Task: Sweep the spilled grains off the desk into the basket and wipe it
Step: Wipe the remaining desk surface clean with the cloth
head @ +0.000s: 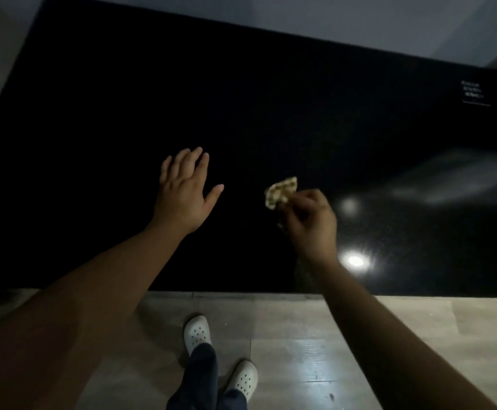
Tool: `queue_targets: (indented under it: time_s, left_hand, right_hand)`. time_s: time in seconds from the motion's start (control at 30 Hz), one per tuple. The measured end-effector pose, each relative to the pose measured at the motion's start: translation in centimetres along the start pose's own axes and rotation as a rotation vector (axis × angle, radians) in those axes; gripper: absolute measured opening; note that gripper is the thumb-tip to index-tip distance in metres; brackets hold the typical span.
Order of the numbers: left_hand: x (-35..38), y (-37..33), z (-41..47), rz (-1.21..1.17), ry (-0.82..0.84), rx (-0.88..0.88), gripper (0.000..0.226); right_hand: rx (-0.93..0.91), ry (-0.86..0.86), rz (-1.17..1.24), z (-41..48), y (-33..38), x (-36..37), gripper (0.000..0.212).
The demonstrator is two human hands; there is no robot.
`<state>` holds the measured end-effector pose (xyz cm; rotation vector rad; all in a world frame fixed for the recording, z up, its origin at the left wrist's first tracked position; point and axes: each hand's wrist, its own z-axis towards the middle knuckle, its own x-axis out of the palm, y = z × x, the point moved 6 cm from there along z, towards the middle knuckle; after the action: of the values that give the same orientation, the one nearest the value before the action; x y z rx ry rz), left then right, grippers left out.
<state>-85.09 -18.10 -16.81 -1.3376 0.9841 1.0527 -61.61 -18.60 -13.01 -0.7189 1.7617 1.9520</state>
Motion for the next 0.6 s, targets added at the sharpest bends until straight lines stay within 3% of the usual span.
queue_targets:
  time_s: [0.17,0.6]
  left_hand:
    - [-0.1,0.0,0.1,-0.057,0.004,-0.003,0.076]
    - [-3.7,2.3,5.3,-0.154,-0.033,-0.035,0.063]
  right_hand:
    - [0.132,-0.106,0.060,5.0,0.0,0.4,0.020]
    - [-0.007,-0.009,0.016,18.2,3.9,1.4,0.026]
